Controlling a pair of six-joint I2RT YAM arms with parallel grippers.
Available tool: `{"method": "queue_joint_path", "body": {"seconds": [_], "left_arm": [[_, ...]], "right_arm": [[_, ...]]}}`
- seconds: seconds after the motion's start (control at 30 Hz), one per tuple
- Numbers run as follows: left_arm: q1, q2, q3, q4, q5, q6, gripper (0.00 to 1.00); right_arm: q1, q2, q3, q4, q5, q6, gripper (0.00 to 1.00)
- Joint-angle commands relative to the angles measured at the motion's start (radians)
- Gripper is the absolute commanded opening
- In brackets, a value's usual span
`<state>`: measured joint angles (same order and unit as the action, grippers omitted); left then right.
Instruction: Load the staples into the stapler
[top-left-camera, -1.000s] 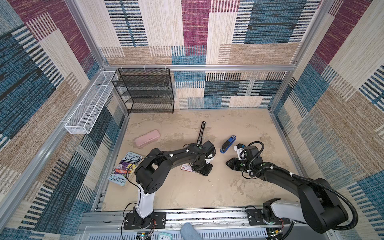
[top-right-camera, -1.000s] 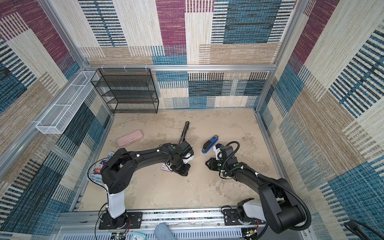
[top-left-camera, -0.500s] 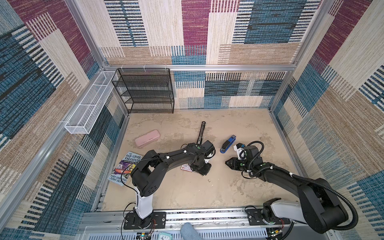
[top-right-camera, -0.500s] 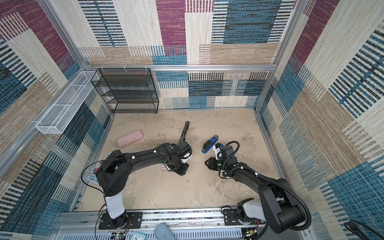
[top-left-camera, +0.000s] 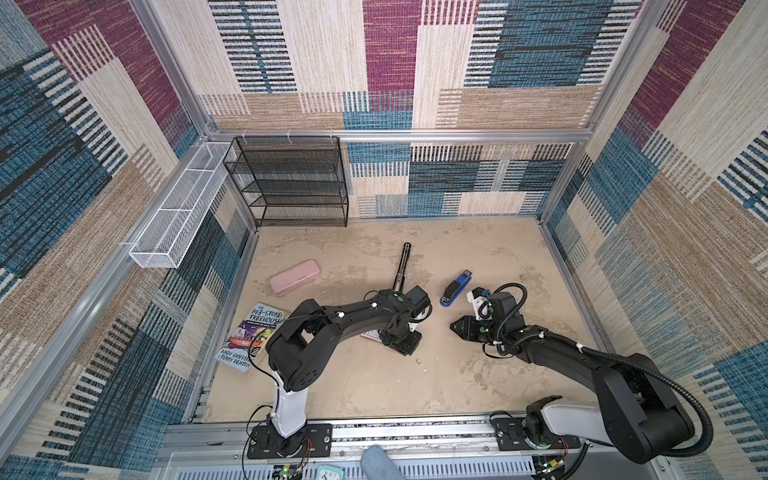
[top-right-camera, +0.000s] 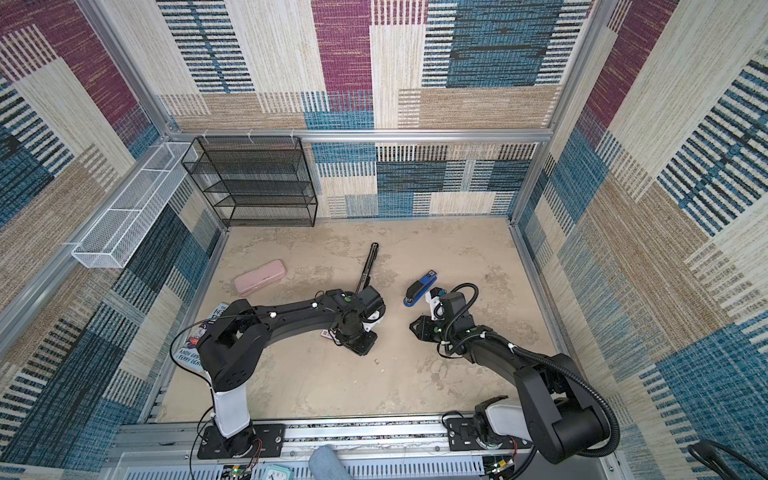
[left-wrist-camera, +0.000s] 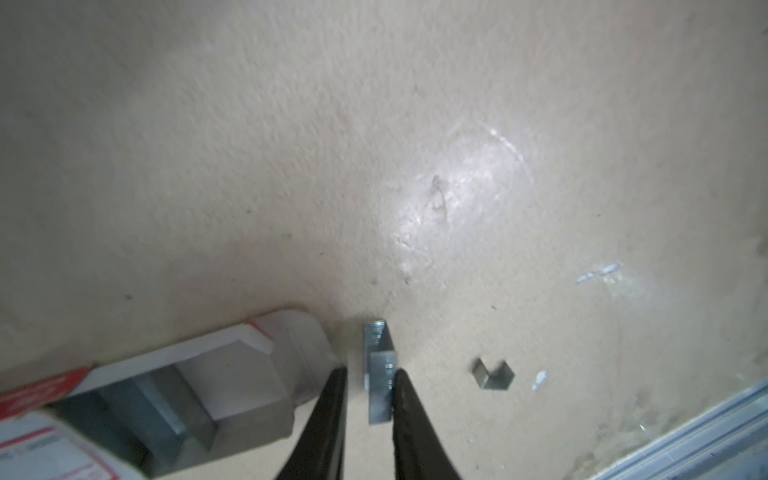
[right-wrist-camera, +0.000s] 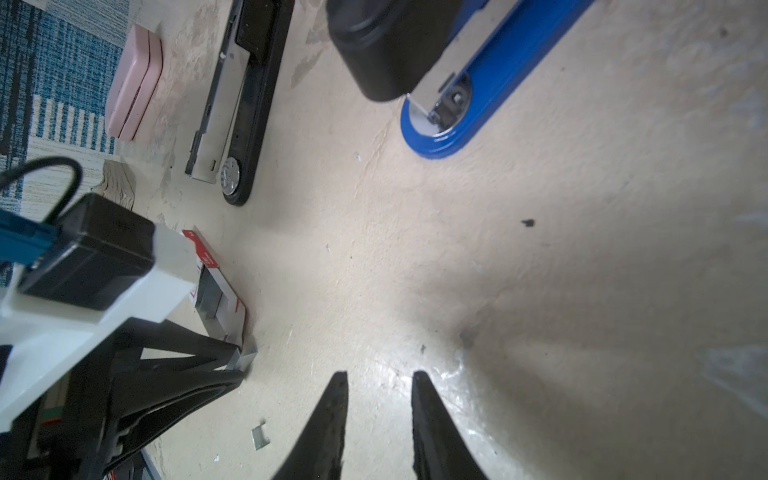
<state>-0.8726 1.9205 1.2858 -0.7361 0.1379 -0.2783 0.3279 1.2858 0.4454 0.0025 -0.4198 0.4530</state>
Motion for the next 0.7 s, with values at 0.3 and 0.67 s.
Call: {"method": "queue_joint_path", "body": {"seconds": [0.3, 0.67], "left_arm": [[-0.009, 0.023, 0.037, -0.032, -0.017, -0.021, 0.21], [-0.009, -0.005, 0.081, -0.063, 0.0, -0.014, 0.23]], "right_arm": [[0.002, -0.002, -0.014, 0.04, -0.011, 0.007, 0.3], [0.003, 0.002, -0.02, 0.052, -0.015, 0.008, 0.3]]}}
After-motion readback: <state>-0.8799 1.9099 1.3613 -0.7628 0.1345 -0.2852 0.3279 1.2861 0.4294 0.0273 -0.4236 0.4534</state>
